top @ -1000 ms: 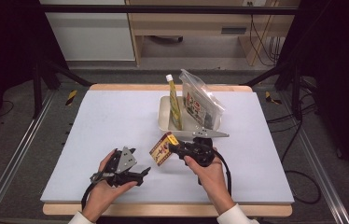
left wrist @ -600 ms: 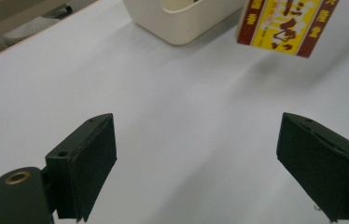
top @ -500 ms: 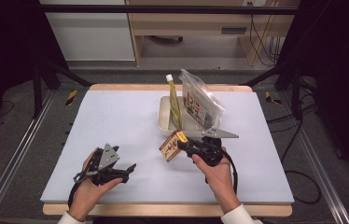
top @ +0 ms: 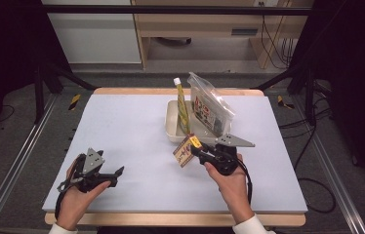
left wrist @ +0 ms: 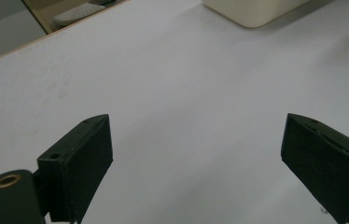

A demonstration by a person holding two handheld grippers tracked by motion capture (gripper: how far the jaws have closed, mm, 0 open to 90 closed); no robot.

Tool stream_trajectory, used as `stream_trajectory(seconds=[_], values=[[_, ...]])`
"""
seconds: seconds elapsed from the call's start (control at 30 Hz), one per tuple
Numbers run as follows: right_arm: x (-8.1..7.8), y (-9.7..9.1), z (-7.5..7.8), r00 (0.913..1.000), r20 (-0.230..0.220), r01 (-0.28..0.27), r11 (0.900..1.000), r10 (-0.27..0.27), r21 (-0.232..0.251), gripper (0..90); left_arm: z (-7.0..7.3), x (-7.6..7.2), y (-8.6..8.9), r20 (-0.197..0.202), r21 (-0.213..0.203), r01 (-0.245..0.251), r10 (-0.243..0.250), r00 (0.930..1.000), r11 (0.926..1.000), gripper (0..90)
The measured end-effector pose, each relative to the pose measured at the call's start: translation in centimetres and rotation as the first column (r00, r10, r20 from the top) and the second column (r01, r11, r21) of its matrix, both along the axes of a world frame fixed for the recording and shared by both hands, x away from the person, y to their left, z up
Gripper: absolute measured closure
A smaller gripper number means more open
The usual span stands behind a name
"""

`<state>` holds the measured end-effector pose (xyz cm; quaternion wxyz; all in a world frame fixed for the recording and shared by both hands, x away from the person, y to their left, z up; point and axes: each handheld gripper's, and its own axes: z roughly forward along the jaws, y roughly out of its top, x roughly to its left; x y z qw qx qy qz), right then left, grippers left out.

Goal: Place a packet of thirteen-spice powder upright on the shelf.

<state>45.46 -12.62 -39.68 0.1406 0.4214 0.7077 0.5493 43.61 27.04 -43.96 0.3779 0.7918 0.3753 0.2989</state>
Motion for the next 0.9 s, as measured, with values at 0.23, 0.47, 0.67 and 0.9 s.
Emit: stream_trajectory(seconds=[0.23, 0.47, 0.67, 0.9], values=[[-0.2, 0.6, 1.1, 0.9993, 0.025, 0.028, 0.9987, -0.027, -0.042, 67.8, -0.3, 0.1, -0.1, 0.01, -0.003, -0.034, 0.034, 0.9994, 0.9994, 8.8], [-0.1, 1.4, 2.4, 0.9978, 0.038, 0.057, 0.9951, -0.054, -0.081, 67.8, -0.5, 0.3, 0.3, 0.0, 0.004, -0.046, 0.046, 0.9989, 0.9989, 9.0], [0.1, 2.9, 3.7, 0.9975, 0.048, 0.057, 0.9913, -0.052, -0.119, 67.8, -0.5, 0.3, 0.2, 0.002, 0.011, -0.047, 0.046, 0.9989, 0.9989, 9.2], [0.7, 4.8, 4.8, 0.9965, 0.059, 0.068, 0.9862, -0.06, -0.151, 67.8, -0.4, 0.3, 0.3, 0.004, 0.015, -0.042, 0.042, 0.9991, 0.999, 9.3]])
